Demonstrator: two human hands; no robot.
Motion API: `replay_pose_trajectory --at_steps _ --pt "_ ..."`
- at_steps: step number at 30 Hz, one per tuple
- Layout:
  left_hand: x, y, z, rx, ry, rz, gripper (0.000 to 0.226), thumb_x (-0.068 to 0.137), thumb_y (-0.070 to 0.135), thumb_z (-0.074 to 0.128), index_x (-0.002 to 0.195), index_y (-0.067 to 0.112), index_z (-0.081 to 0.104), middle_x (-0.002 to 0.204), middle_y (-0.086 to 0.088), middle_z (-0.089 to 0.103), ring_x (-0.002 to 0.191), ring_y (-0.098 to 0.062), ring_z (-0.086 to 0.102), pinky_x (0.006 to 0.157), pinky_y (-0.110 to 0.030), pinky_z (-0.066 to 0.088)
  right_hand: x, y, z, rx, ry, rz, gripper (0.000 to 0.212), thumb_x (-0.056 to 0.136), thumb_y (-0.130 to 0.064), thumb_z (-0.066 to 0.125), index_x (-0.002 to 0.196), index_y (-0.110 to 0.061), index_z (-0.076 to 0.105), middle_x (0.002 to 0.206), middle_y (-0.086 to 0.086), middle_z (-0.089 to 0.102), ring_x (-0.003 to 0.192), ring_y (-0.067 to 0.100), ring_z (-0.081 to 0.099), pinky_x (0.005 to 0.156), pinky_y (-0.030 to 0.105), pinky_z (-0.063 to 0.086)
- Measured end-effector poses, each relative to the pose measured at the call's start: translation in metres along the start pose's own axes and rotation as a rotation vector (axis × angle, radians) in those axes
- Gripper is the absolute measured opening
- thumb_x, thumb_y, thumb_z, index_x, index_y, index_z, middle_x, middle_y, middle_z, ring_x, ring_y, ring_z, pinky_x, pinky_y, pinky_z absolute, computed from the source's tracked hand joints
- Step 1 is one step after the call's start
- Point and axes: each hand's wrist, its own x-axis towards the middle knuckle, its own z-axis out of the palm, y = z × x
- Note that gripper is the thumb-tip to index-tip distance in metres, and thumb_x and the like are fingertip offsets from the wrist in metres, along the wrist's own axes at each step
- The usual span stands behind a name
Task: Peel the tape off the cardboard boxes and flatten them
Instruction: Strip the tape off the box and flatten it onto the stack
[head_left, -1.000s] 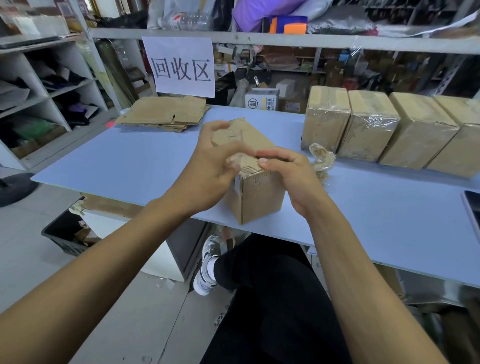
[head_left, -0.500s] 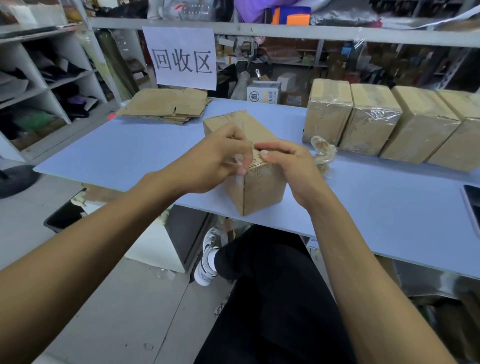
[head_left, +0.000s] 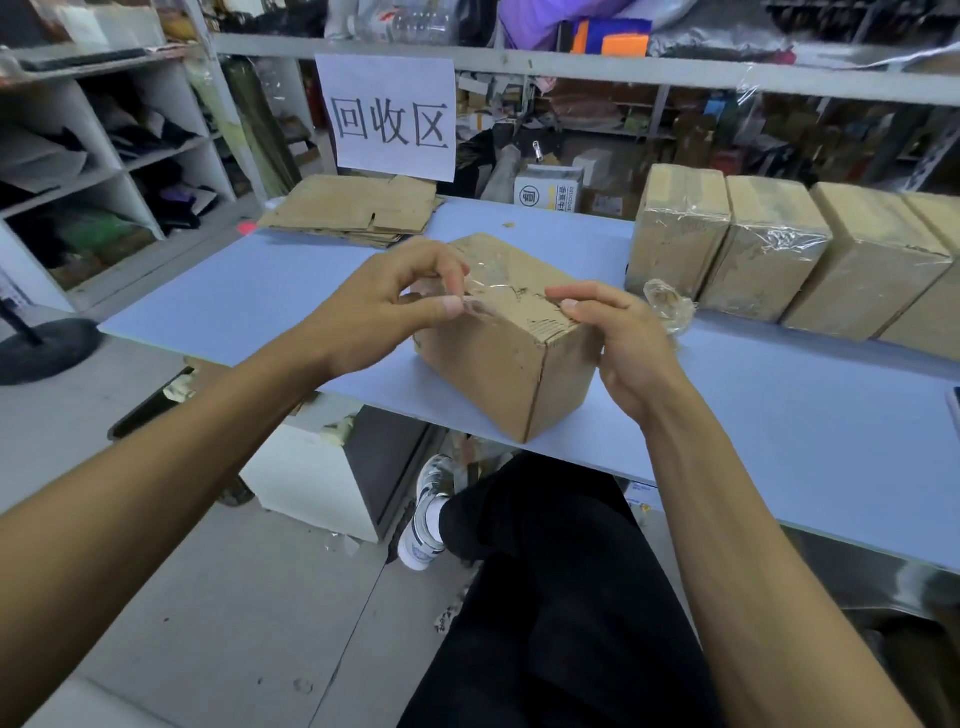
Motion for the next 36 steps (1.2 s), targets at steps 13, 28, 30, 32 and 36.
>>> replay_pose_trajectory --at_steps 13,28,30,32,36 --pt "0.059 0.015 0.024 0.354 0.229 -0.066 0.020 0.088 0.003 0.058 0.093 0.023 0.059 0.100 -0.003 0.067 0.104 -0.027 0.055 0.087 -0.043 0.048 -0.014 -0.012 0.023 -0.749 -0.055 -0.153 0.033 0.077 -0.043 0.082 0.104 -0.047 0.065 0.134 -0.020 0.038 0.132 0.012 0.032 0.093 0.006 0.028" --pt "0.064 0.028 0.055 0.546 0.265 -0.111 0.025 0.090 0.013 0.062 0.111 0.023 0.071 0.098 -0.002 0.066 0.110 -0.030 0.057 0.074 -0.030 0.029 0.004 -0.054 -0.018 -0.918 -0.408 -0.163 0.095 0.075 -0.018 0.084 0.144 -0.060 0.035 0.159 -0.031 0.002 0.140 -0.007 0.022 0.095 0.014 0.039" --pt "0.066 0.029 0.054 0.469 0.317 -0.122 0.025 0.089 0.009 0.061 0.106 0.022 0.074 0.100 -0.004 0.071 0.102 -0.027 0.062 0.076 -0.031 0.039 0.002 -0.061 -0.016 -1.009 -0.403 -0.130 0.096 0.078 -0.017 0.076 0.151 -0.054 0.026 0.162 -0.027 0.003 0.146 0.004 0.020 0.102 0.026 0.041" --pt "0.070 0.028 0.046 0.302 0.368 -0.155 0.019 0.090 0.010 0.064 0.098 0.023 0.076 0.090 0.005 0.072 0.092 -0.018 0.065 0.082 -0.032 0.050 0.000 -0.065 -0.011 -1.101 -0.364 -0.082 0.091 0.085 -0.023 0.069 0.159 -0.039 0.017 0.166 -0.015 0.009 0.150 0.012 0.015 0.112 0.032 0.030" --pt "0.071 0.024 0.039 0.281 0.281 -0.154 0.019 0.095 0.010 0.061 0.101 0.018 0.077 0.091 0.005 0.071 0.086 -0.010 0.060 0.077 -0.016 0.044 0.000 -0.058 0.014 -1.343 -0.261 -0.075 0.080 0.087 -0.063 0.062 0.149 -0.019 0.037 0.156 0.002 0.032 0.147 0.025 0.019 0.115 0.037 0.020"
